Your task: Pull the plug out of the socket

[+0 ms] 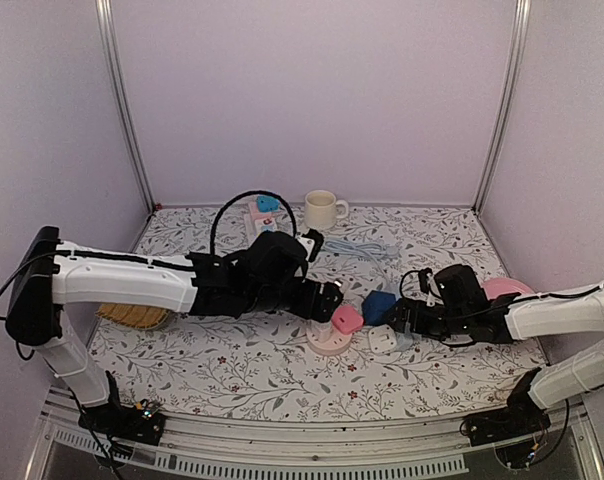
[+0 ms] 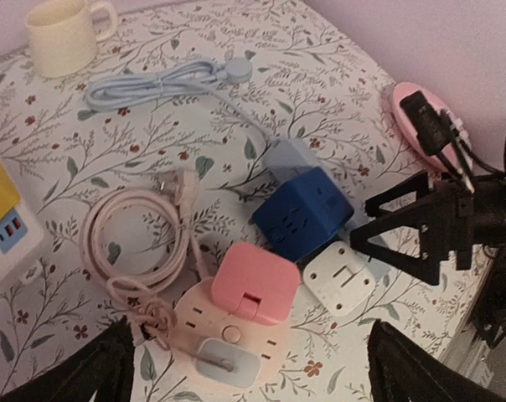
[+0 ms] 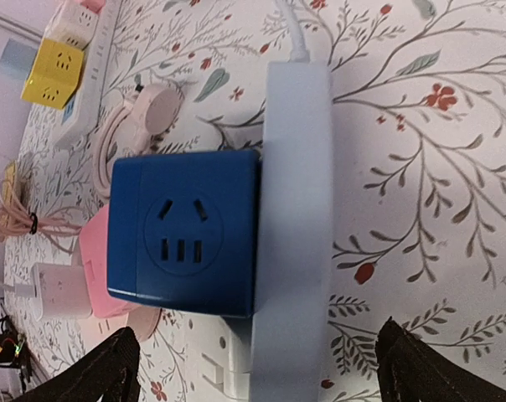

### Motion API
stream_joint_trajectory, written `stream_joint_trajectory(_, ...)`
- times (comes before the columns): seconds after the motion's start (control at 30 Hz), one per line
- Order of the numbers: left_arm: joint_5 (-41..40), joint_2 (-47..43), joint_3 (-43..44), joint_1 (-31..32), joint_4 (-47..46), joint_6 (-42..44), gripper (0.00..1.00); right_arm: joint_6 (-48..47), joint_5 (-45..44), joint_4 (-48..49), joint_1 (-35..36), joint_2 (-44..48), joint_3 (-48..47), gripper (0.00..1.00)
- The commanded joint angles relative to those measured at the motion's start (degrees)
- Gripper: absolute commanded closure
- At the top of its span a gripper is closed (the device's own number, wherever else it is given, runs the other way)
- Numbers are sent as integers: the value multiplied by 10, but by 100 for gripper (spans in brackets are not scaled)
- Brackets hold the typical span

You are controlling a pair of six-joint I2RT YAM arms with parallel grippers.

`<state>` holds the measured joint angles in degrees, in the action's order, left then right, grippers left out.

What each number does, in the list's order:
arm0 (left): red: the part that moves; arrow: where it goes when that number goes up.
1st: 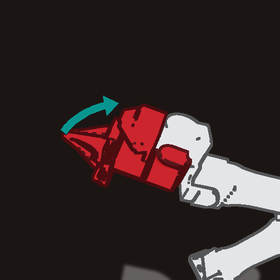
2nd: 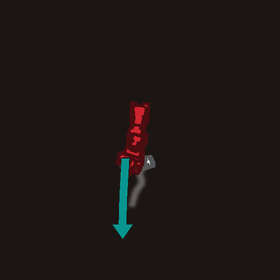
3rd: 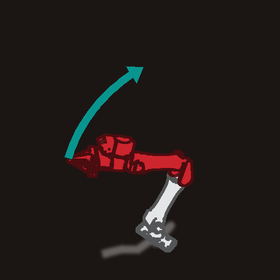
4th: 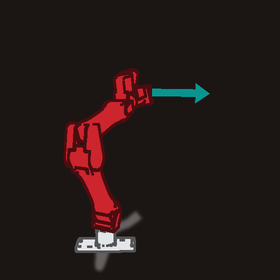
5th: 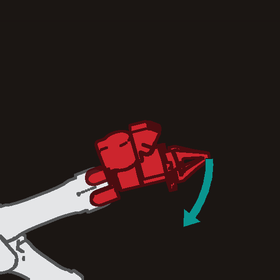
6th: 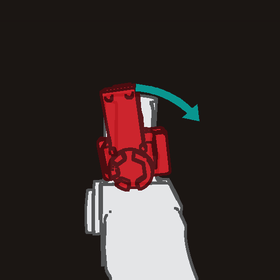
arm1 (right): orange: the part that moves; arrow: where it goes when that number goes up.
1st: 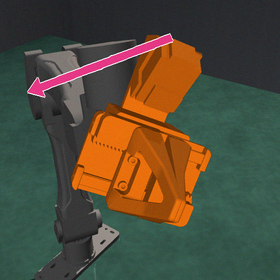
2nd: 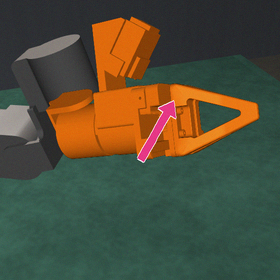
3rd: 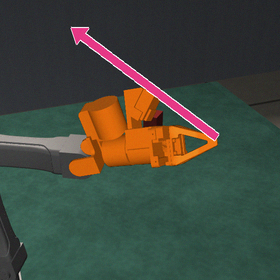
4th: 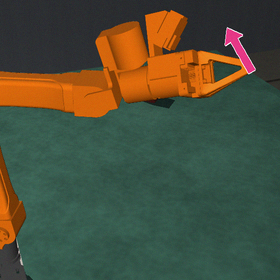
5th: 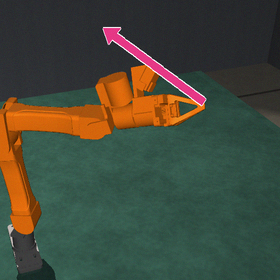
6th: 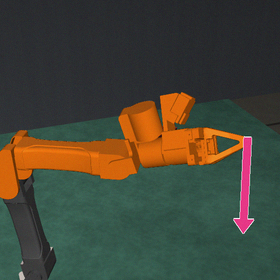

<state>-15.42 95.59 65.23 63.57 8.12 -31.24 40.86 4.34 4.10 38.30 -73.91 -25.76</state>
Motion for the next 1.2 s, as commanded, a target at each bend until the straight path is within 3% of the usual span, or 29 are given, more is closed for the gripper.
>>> stream_joint_trajectory(0.0,69,32,83,-16,4,29,3,1,-100,-37,0,32,-11,1)
stream_joint_trajectory(0.1,120,74,135,-21,1,17,3,-5,-93,-33,0,37,0,7)
stream_joint_trajectory(0.23,192,134,186,-38,-22,-37,3,-6,-50,-8,1,12,-2,24)
stream_joint_trajectory(0.37,281,188,182,-59,-103,-120,3,-2,-47,4,5,-18,1,29)
stream_joint_trajectory(0.6,319,249,180,-56,-146,-168,3,4,-40,24,7,-27,15,38)
stream_joint_trajectory(0.7,307,258,158,-57,-145,-191,3,7,-33,32,10,-35,17,47)
stream_joint_trajectory(1.0,183,198,27,-69,-73,-161,3,16,-21,43,23,-64,-1,50)
stream_joint_trajectory(1.17,156,151,-61,-106,-64,-146,3,17,-17,43,24,-62,-14,62)
